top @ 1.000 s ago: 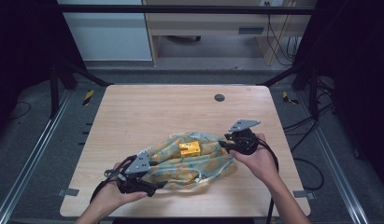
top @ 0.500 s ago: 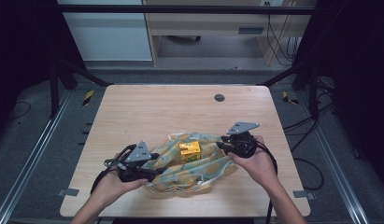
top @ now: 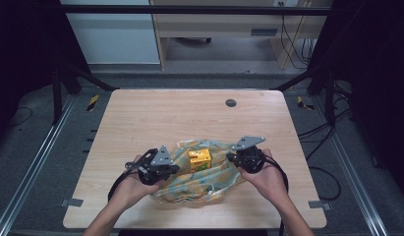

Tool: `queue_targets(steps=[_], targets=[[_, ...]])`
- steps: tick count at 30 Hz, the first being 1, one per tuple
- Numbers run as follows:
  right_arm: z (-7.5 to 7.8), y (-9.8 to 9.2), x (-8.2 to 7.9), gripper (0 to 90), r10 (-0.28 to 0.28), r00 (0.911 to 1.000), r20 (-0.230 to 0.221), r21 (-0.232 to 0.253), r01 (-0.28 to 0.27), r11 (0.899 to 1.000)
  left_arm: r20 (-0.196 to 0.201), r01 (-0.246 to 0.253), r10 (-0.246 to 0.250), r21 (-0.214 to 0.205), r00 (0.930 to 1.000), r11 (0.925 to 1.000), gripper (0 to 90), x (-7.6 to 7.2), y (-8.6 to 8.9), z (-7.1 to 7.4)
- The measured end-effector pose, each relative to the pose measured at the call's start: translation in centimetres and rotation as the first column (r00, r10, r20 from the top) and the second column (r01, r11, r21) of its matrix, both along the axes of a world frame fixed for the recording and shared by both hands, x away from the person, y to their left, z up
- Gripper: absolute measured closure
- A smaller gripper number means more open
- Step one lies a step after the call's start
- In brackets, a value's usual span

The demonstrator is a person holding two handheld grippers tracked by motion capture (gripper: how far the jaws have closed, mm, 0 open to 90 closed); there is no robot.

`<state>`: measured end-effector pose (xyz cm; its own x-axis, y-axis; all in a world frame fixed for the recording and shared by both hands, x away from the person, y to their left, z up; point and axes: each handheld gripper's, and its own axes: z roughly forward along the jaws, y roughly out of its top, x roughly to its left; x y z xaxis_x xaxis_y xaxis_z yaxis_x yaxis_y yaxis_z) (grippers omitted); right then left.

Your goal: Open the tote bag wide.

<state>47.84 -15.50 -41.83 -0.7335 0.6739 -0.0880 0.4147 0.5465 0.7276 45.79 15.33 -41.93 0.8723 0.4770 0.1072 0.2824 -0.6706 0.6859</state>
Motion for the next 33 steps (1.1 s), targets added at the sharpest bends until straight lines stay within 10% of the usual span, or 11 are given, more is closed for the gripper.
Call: queue_targets(steps=[5, 33], targets=[[-0.9, -0.3, -0.2, 90.0, -0.006, 0.9999, 0.01, -0.038, 0.006, 0.999, 0.034, 0.003, -0.006, 0.095, 0.9994, 0.9955, 90.0, 0.5, -0.5, -1.8], [-5.9, -4.0, 0.4, 90.0, -0.058, 0.9963, -0.063, -0.081, 0.053, 0.995, 0.05, -0.148, 0.146, 0.044, 0.988, 0.988, 90.0, 3.9, 1.2, -5.1]])
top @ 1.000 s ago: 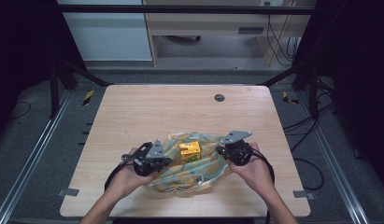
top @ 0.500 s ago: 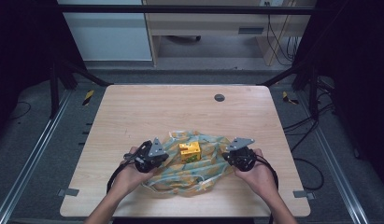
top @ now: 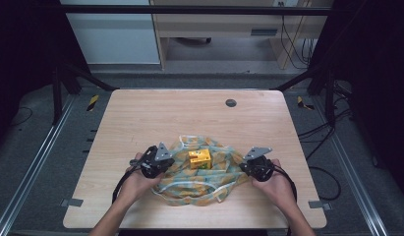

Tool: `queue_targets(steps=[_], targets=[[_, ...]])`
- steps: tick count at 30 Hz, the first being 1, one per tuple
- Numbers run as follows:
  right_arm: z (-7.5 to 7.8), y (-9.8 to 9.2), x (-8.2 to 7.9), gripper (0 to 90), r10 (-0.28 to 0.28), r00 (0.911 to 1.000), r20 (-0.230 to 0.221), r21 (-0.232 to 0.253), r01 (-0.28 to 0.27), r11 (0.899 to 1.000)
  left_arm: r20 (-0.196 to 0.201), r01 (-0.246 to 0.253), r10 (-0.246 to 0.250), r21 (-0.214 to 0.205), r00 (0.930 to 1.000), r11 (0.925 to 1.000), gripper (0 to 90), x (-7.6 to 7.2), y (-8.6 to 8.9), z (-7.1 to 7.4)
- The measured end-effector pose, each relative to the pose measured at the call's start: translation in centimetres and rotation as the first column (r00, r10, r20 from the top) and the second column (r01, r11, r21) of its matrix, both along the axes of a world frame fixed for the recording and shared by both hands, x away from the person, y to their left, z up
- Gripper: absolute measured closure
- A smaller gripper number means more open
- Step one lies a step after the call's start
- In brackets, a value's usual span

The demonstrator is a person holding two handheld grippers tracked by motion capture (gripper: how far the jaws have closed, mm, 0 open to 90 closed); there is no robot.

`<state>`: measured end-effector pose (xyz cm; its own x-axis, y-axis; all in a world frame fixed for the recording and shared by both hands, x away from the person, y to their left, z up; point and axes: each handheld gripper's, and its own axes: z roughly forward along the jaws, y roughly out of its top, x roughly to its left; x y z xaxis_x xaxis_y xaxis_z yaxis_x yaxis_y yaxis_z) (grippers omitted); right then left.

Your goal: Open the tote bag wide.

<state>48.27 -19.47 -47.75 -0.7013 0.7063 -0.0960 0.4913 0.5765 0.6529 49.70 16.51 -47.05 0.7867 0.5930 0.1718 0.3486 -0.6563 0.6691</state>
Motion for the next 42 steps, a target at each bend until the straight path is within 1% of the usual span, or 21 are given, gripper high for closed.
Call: queue_targets(steps=[6, 7, 10, 14, 15, 16, 18, 20, 23, 27, 28, 31, 33, 35, 42], targets=[[-0.4, -0.4, 0.3, 90.0, -0.002, 0.9999, -0.011, 0.009, 0.002, 1.0, 0.003, -0.019, 0.019, 0.0, 0.9998, 0.9998, 90.0, 0.4, 0.4, -0.2], [-0.4, -0.5, 0.3, 90.0, -0.003, 0.9999, -0.013, 0.006, 0.003, 1.0, 0.001, -0.026, 0.026, -0.004, 0.9997, 0.9997, 90.0, 0.5, 0.5, -0.3], [-0.7, -1.0, 0.6, 90.0, -0.009, 0.9997, -0.025, 0.021, 0.01, 1.0, -0.003, -0.033, 0.033, -0.012, 0.9994, 0.9994, 90.0, 0.8, 0.8, -0.4], [-0.9, -1.3, 0.8, 90.0, -0.009, 0.9994, -0.033, 0.029, 0.01, 1.0, -0.004, -0.043, 0.043, -0.019, 0.9991, 0.9989, 90.0, 1.0, 1.1, -0.4], [-0.9, -1.4, 0.8, 90.0, -0.016, 0.999, -0.042, 0.032, 0.017, 0.999, -0.005, -0.049, 0.049, -0.02, 0.9988, 0.9986, 90.0, 1.1, 1.2, -0.4], [-1.0, -1.5, 0.8, 90.0, -0.01, 0.9992, -0.038, 0.03, 0.011, 0.999, -0.002, -0.056, 0.056, -0.019, 0.9984, 0.9982, 90.0, 1.2, 1.3, -0.4], [-1.1, -1.7, 0.9, 90.0, -0.015, 0.999, -0.042, 0.034, 0.017, 0.999, -0.011, -0.06, 0.06, -0.023, 0.9982, 0.9979, 90.0, 1.4, 1.5, -0.5], [-1.1, -1.8, 0.9, 90.0, -0.019, 0.9985, -0.051, 0.044, 0.021, 0.999, -0.015, -0.063, 0.062, -0.022, 0.9979, 0.9978, 90.0, 1.6, 1.7, -0.6], [-1.2, -2.1, 1.0, 90.0, -0.016, 0.9985, -0.052, 0.052, 0.019, 0.998, -0.02, -0.069, 0.068, -0.017, 0.9974, 0.9975, 90.0, 1.8, 1.8, -0.8], [-1.3, -2.2, 1.1, 90.0, -0.009, 0.9985, -0.054, 0.053, 0.012, 0.999, -0.028, -0.079, 0.078, -0.015, 0.9965, 0.9968, 90.0, 2.1, 2.0, -1.0], [-1.3, -2.3, 1.1, 90.0, -0.013, 0.9982, -0.059, 0.064, 0.016, 0.998, -0.03, -0.081, 0.081, -0.014, 0.9963, 0.9966, 90.0, 2.1, 2.1, -1.0], [-1.4, -2.4, 1.1, 90.0, -0.017, 0.9979, -0.062, 0.073, 0.021, 0.997, -0.032, -0.085, 0.085, -0.015, 0.9959, 0.9962, 90.0, 2.2, 2.1, -1.1], [-1.5, -2.7, 1.2, 90.0, -0.014, 0.9978, -0.065, 0.09, 0.02, 0.996, -0.034, -0.088, 0.088, -0.015, 0.9956, 0.996, 90.0, 2.2, 2.2, -1.1], [-1.5, -2.7, 1.2, 90.0, -0.017, 0.9976, -0.067, 0.094, 0.023, 0.995, -0.038, -0.086, 0.086, -0.013, 0.9956, 0.9962, 90.0, 2.3, 2.2, -1.2], [-1.6, -3.1, 1.2, 90.0, -0.012, 0.9973, -0.073, 0.108, 0.019, 0.994, -0.037, -0.094, 0.094, -0.009, 0.9949, 0.9955, 90.0, 2.3, 2.3, -1.3]])
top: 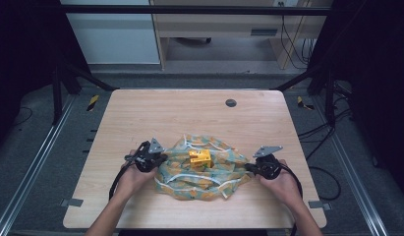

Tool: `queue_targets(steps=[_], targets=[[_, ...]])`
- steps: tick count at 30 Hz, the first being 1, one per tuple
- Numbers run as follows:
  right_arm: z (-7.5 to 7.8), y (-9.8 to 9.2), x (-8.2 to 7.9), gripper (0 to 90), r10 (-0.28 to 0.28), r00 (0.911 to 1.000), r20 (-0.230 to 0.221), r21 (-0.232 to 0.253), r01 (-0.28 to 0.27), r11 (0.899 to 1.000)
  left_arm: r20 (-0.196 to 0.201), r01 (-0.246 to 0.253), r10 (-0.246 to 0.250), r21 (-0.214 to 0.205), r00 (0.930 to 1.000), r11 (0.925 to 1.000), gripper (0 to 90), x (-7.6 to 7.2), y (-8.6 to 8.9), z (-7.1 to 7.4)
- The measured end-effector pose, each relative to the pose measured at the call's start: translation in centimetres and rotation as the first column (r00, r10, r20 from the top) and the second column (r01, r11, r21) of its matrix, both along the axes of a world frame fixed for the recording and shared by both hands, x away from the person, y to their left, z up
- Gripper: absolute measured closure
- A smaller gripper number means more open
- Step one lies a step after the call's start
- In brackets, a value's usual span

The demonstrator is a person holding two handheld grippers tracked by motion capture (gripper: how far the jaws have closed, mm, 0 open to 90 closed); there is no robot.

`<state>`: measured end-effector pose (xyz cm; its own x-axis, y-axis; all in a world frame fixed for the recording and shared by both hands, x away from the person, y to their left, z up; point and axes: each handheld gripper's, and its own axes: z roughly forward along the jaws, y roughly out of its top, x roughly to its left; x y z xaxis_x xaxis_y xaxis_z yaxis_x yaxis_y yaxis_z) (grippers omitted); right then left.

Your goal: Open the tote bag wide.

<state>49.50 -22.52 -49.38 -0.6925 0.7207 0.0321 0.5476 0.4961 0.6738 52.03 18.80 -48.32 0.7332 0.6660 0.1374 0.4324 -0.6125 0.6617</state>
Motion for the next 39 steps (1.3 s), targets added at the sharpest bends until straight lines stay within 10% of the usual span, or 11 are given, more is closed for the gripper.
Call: queue_targets(steps=[26, 39], targets=[[0.1, -0.4, -0.1, 90.0, -0.009, 1.0, 0.004, 0.043, 0.009, 0.999, 0.014, 0.001, -0.001, -0.005, 0.9999, 1.0, 90.0, -0.4, 0.3, 0.3], [1.6, 1.2, 0.0, 90.0, 0.034, 0.9973, 0.065, 0.092, -0.04, 0.995, 0.035, 0.048, -0.045, -0.075, 0.9983, 0.996, 90.0, -1.3, -0.5, 1.7]])
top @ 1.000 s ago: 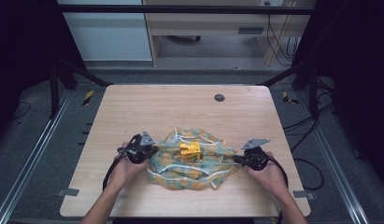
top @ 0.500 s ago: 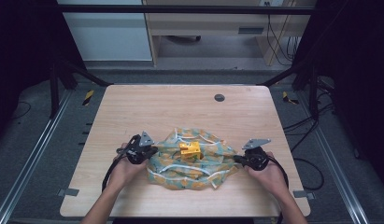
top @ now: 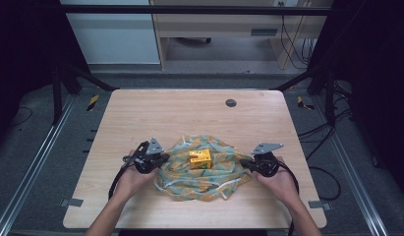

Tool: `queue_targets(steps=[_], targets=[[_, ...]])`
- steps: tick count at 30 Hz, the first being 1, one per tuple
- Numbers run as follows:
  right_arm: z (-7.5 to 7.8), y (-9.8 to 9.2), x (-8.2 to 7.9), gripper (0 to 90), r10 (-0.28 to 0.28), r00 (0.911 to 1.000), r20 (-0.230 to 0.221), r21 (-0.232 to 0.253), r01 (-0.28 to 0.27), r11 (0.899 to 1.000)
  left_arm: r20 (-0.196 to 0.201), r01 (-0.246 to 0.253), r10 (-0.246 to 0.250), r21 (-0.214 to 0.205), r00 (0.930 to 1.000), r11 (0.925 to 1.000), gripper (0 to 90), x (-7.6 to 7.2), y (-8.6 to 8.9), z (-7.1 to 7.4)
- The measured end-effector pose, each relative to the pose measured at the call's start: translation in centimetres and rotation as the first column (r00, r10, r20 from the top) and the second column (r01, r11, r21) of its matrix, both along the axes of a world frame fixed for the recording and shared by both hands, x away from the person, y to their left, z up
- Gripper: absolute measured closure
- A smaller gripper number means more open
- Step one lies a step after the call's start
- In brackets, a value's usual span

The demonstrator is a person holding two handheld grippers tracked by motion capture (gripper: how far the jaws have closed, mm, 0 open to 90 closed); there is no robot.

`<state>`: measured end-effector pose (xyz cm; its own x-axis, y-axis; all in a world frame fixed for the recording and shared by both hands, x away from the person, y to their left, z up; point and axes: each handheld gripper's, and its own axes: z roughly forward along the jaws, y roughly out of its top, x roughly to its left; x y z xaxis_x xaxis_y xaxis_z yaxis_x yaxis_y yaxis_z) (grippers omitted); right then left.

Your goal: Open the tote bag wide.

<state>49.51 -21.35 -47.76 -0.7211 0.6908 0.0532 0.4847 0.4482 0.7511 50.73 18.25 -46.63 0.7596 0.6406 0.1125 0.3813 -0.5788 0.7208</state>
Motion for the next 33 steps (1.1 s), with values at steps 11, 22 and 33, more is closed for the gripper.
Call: queue_targets(steps=[11, 22, 33], targets=[[2.3, 0.6, -0.9, 90.0, 0.01, 0.9976, 0.068, 0.053, -0.013, 0.998, 0.041, -0.008, 0.012, -0.085, 0.9991, 0.9963, 90.0, -1.4, 0.6, 3.0], [4.4, -1.8, -2.1, 43.3, -0.25, 0.9509, 0.183, 0.094, 0.236, 0.967, 0.083, -0.148, 0.154, -0.073, 0.9845, 0.9863, 40.4, -2.7, 4.2, 5.3], [4.3, -5.0, -2.2, 21.3, -0.417, 0.8803, 0.227, 0.095, 0.406, 0.909, 0.026, -0.288, 0.293, -0.106, 0.9559, 0.9516, 14.3, -1.8, 8.4, 4.0]])
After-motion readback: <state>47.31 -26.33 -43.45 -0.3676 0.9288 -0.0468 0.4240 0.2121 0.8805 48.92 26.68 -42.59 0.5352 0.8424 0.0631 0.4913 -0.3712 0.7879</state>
